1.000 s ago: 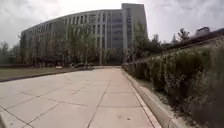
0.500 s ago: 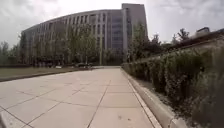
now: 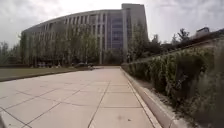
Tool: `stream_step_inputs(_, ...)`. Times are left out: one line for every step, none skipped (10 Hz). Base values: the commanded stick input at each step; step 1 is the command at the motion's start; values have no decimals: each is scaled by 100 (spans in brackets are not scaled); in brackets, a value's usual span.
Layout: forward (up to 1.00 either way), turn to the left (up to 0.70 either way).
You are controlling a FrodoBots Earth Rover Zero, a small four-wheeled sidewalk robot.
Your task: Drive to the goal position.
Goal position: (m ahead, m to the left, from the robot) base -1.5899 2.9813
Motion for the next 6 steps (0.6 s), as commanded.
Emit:
stream_step_inputs(70,35)
stream_step_inputs(70,35)
stream_step_inputs(70,35)
stream_step_inputs(70,35)
stream_step_inputs(70,35)
stream_step_inputs(70,35)
